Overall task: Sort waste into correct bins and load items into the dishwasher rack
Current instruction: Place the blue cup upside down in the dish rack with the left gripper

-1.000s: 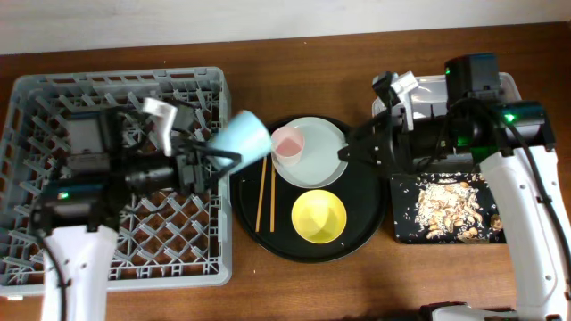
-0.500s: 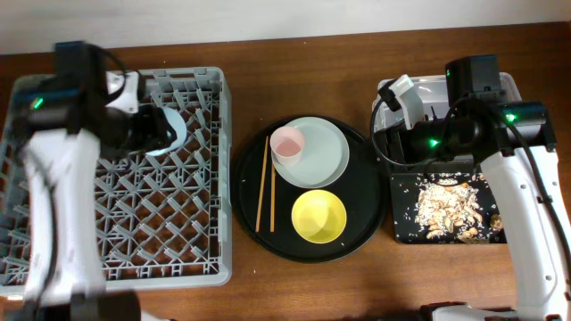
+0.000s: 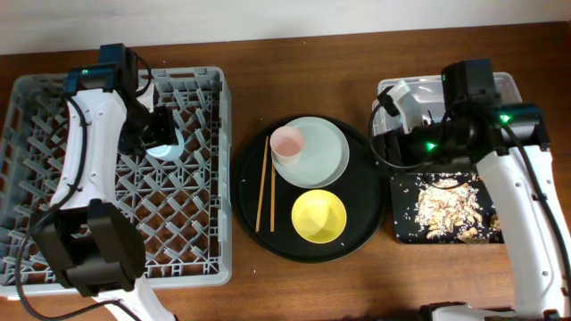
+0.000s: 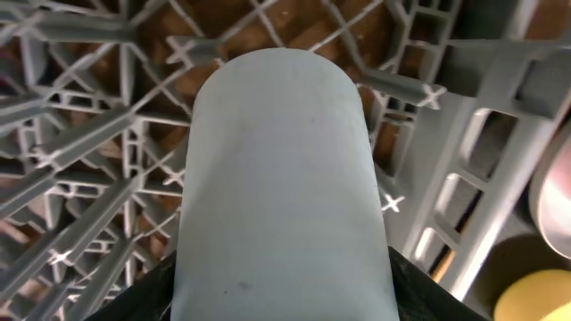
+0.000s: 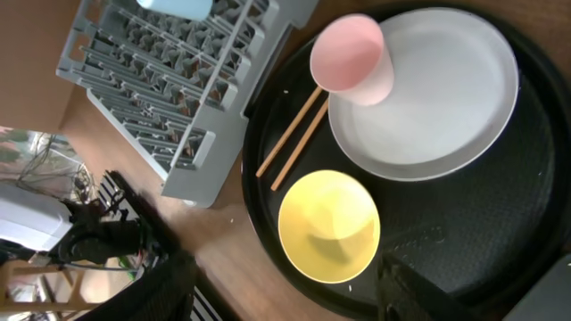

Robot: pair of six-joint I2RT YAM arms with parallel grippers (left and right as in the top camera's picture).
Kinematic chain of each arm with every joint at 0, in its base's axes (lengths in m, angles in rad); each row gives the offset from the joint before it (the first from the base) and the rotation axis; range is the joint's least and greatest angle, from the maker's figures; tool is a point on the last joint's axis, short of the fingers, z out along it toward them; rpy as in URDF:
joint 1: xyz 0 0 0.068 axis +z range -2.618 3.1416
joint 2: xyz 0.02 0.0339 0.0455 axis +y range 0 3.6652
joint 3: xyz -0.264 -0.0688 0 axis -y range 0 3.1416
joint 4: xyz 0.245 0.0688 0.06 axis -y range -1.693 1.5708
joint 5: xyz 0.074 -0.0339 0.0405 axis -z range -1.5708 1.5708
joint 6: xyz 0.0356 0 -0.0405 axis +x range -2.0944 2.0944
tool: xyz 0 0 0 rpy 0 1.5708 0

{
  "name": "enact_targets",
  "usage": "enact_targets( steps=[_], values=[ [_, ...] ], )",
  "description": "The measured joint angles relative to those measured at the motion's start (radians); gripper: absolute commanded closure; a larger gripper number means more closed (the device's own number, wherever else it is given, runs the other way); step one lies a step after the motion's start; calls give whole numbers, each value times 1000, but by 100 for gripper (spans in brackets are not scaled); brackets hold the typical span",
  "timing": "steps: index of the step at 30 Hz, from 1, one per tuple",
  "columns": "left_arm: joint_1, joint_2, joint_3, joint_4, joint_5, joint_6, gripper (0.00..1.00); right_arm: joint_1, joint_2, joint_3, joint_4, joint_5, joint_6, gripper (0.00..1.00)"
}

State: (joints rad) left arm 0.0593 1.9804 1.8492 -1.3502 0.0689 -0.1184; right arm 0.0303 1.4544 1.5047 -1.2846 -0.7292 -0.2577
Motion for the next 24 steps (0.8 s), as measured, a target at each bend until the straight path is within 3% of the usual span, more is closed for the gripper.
enact_targets(
  steps=[2,3,6,10,16,20,24],
  values=[
    [0,0,0,0,-7,-3,23,0,1,-16,10,0,0,36],
    [0,0,0,0,-11,-3,1,0,2,-24,12,0,1,34],
    [0,0,0,-1,-17,-12,1,0,6,-31,24,4,1,28],
    [0,0,5,-18,0,-13,1,0,6,-31,34,7,3,12],
    [0,-2,167,-140,51,-14,1,26,6,-31,85,95,67,8],
    [0,-32,250,-220,47,-32,1,120,6,-30,117,195,116,1],
    [0,-90,261,-245,11,-79,1,248,6,-29,190,281,146,1]
  ],
)
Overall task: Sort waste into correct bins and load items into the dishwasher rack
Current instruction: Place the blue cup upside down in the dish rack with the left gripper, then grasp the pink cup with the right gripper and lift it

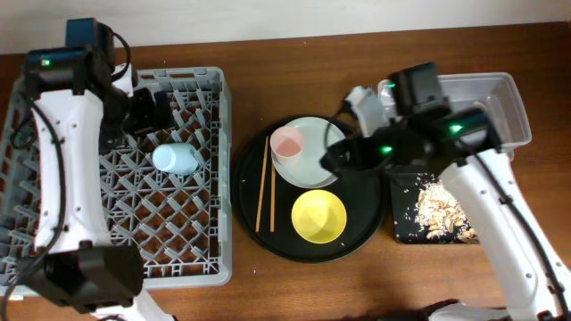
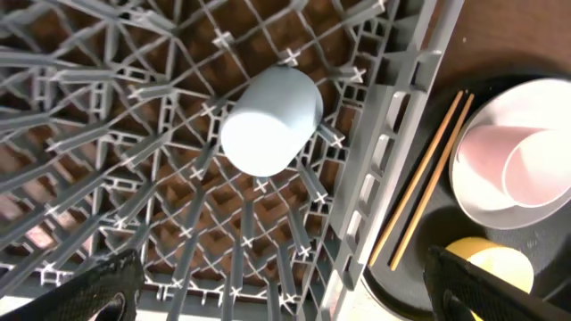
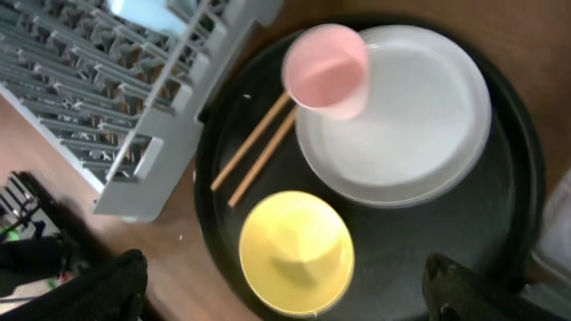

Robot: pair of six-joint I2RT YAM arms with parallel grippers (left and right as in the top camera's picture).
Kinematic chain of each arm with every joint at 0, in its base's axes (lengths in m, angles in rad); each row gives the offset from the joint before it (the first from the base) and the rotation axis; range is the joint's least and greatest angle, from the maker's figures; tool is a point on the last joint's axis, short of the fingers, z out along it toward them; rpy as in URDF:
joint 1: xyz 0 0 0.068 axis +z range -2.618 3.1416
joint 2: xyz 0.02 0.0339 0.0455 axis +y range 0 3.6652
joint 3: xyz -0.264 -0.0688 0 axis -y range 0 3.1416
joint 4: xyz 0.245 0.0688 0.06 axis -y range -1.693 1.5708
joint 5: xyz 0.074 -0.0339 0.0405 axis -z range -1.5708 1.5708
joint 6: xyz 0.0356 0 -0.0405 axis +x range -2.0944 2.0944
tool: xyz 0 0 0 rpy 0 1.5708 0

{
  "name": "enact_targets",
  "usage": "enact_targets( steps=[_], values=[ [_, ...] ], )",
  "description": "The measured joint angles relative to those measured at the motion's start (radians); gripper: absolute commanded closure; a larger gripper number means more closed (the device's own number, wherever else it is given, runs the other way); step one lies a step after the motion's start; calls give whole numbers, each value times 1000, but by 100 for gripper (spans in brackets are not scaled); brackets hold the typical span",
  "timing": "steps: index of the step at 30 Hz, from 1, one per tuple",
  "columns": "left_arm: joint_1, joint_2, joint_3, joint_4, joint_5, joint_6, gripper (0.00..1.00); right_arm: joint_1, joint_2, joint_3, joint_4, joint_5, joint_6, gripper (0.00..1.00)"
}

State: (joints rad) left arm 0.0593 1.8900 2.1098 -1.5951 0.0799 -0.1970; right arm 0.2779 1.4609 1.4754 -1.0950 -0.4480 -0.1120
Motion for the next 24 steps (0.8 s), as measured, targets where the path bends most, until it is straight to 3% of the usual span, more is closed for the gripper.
enact_targets(
  steps=[8,14,15,17,24],
  values=[
    [23,-17,3,18,16,-36,1,219,113,6,232,142,6,1],
    [76,-31,3,23,79,-39,1,328,335,8,364,296,-61,22],
    [81,-34,3,16,78,-39,1,339,367,8,386,319,-66,30],
    [87,-36,3,-1,77,-39,1,353,410,7,425,357,-74,57],
    [86,-37,-18,6,54,-39,1,356,438,7,480,429,-84,62]
  ],
)
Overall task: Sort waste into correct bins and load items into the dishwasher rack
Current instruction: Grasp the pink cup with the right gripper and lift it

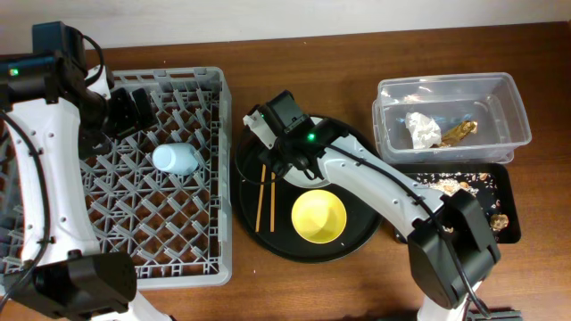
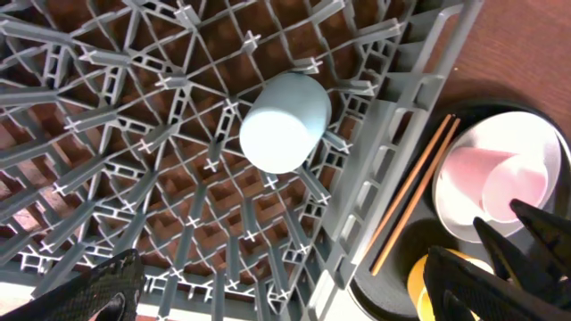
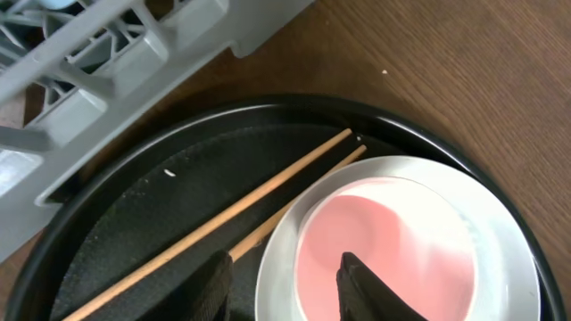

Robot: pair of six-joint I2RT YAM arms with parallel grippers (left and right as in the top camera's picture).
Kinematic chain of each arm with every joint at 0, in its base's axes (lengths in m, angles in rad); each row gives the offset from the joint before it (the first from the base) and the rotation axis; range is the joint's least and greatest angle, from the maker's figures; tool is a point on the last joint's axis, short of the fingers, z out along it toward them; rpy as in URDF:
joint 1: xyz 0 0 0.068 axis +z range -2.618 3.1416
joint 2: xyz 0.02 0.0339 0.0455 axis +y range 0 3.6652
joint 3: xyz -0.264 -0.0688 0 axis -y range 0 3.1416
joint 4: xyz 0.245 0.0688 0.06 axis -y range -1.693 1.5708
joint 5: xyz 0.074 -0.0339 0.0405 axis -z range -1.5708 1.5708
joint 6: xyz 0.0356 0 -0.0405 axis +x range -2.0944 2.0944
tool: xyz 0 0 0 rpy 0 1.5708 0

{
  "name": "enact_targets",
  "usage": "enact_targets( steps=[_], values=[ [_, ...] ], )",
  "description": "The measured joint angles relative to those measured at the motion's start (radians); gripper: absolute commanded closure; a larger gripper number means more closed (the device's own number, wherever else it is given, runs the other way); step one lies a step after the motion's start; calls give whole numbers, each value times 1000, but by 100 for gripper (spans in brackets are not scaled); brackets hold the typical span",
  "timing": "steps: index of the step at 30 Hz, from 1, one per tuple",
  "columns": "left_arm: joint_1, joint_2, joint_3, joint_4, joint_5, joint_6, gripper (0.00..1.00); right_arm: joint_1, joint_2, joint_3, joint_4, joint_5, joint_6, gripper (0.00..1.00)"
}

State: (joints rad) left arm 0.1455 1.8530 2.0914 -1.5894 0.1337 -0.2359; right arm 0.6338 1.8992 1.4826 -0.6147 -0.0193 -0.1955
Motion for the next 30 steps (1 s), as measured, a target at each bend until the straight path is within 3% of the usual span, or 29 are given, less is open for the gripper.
enact_targets(
  steps=[8,9,10,11,15,19,22,25,27,30],
  values=[
    [0,0,-52,30,-11,0,1,0,56,0,1,14,0,66],
    [0,0,-53,31,-11,0,1,0,65,0,1,19,0,75],
    [0,0,-53,31,-11,0,1,0,71,0,3,22,0,93],
    [0,0,-53,33,-11,0,1,0,75,0,4,27,-5,96],
    [0,0,-53,38,-10,0,1,0,77,15,-16,38,-6,96],
    [0,0,-53,38,35,16,1,0,48,84,-156,42,-7,96],
    [0,0,-53,30,174,105,1,-5,-64,182,-289,44,10,96],
    [1,0,-55,-43,446,310,1,-45,-265,273,-370,-30,41,96],
    [-1,-1,-58,-95,671,481,1,-140,-438,314,-393,-198,58,96],
    [-13,-2,-59,-97,851,611,1,-283,-549,331,-416,-437,65,96]
  ],
)
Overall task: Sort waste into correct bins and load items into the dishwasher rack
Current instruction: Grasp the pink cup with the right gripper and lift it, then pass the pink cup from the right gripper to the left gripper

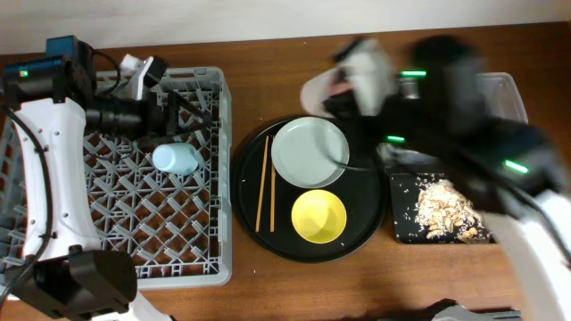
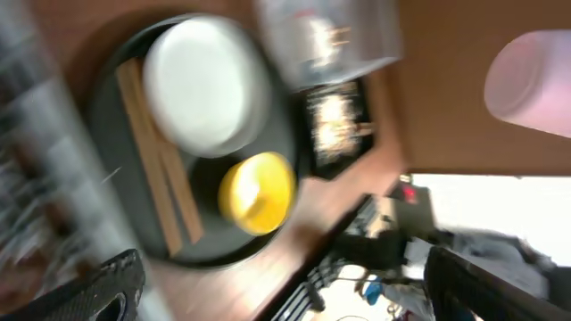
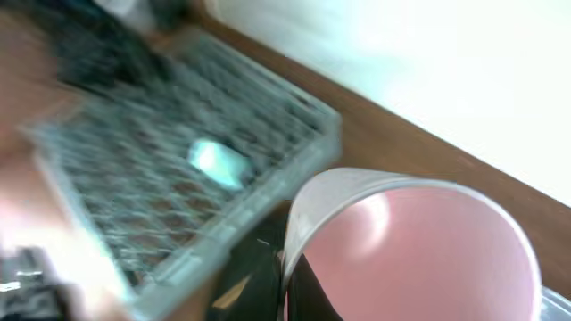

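The pink cup [image 3: 419, 250] is off the plate and held high, and my right gripper [image 3: 284, 272] is shut on its rim. The left wrist view also catches the pink cup [image 2: 533, 82], blurred, at top right. In the overhead view the right arm [image 1: 428, 80] is a blur above the tray's back edge. A blue cup [image 1: 176, 159] lies in the grey dishwasher rack [image 1: 53, 267]. My left gripper [image 1: 178, 111] is open above the rack's back part and points right. The pale plate [image 1: 310, 152], yellow bowl [image 1: 318, 216] and chopsticks [image 1: 265, 183] rest on the black round tray [image 1: 357, 236].
A black rectangular tray [image 1: 442, 209] with food scraps sits at the right. The clear bin behind it is mostly hidden by the right arm. Brown table shows between the rack and the round tray.
My right gripper was at the pink cup on the plate. Now it is shut on the cup's rim and holds it high off the plate. My left wrist has turned to face right.
My left gripper was first shut on the blue cup in the rack, with the right arm over the scrap tray. Then the blue cup lay released in the rack and the right arm was above the round tray. It came to the pink cup and now holds it aloft.
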Robot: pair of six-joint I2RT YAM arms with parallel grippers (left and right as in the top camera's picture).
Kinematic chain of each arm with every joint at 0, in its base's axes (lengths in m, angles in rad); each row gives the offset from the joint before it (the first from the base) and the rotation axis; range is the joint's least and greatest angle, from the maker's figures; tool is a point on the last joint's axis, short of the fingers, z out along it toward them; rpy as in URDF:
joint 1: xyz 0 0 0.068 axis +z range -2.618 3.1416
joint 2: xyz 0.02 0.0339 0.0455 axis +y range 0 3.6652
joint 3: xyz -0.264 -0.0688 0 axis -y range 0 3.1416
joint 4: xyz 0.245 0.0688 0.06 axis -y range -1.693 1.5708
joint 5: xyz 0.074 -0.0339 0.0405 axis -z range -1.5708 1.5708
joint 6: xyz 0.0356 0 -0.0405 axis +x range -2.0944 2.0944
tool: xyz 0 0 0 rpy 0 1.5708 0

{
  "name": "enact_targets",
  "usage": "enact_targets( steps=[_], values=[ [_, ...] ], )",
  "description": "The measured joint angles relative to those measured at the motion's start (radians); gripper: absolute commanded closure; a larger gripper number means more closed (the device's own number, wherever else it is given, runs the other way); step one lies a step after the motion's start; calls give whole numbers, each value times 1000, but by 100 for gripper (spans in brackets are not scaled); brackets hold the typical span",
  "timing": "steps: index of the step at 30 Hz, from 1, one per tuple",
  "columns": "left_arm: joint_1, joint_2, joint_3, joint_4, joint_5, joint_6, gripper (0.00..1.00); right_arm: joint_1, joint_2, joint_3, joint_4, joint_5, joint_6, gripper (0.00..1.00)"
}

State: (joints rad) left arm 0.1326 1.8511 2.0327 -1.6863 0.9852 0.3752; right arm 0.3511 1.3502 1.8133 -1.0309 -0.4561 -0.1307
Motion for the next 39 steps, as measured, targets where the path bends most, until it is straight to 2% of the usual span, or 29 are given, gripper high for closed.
enact_targets(
  steps=[3,4,7,12,17,22,30,33,34,36,39],
  values=[
    [-29,0,0,0,112,72,1,-97,-6,-1,-8,-225,1,96],
    [-64,0,0,0,188,117,1,-135,23,-12,-7,-340,-3,96],
    [-137,0,0,0,285,182,1,-177,111,-39,-14,-560,-42,96],
    [-237,0,0,8,356,233,1,-179,214,-51,-14,-761,-89,96],
    [-260,0,0,38,371,254,1,-167,236,-51,-14,-959,-156,96],
    [-282,0,0,40,398,269,1,-153,237,-51,-14,-1012,-185,96],
    [-384,0,0,35,407,281,3,-140,237,-51,-13,-978,-192,96],
    [-389,0,0,30,406,283,11,-140,237,-51,-10,-962,-192,96],
    [-389,0,0,30,406,285,24,-140,237,-51,-10,-955,-191,96],
    [-388,0,0,28,399,282,35,-140,237,-51,-9,-954,-192,96],
    [-385,0,-2,27,364,291,35,-140,237,-50,-5,-955,-191,96]
  ],
)
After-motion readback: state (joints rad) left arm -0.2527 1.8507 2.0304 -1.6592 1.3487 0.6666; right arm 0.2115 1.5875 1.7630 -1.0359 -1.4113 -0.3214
